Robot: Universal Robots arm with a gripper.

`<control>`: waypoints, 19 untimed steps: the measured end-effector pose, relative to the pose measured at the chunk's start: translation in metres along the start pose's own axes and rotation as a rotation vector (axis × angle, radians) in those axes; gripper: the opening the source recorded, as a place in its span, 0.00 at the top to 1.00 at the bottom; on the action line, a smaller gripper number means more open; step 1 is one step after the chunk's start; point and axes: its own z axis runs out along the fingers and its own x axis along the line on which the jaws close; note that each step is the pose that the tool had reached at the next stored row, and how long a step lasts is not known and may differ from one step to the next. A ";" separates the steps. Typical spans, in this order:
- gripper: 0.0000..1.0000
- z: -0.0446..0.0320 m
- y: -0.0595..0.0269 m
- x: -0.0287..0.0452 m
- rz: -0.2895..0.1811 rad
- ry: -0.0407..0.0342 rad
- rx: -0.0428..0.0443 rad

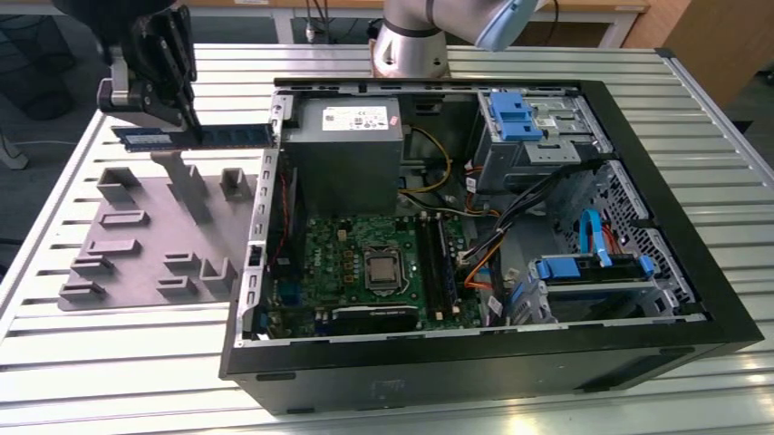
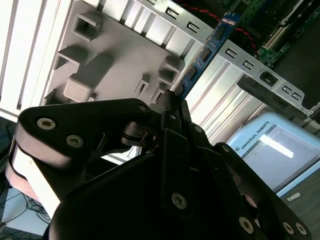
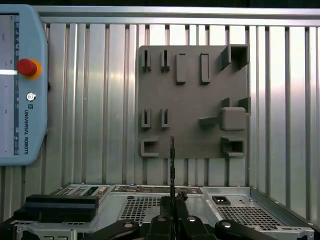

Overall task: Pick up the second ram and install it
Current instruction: 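Pick up the second ram and move it above second insertion slot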

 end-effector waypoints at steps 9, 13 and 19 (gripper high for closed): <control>0.86 -0.0003 -0.0165 -0.0001 0.000 -0.0001 0.0000; 0.86 -0.0005 -0.0240 -0.0001 0.000 0.0000 0.0000; 0.86 -0.0006 -0.0359 -0.0001 0.000 -0.0001 0.0001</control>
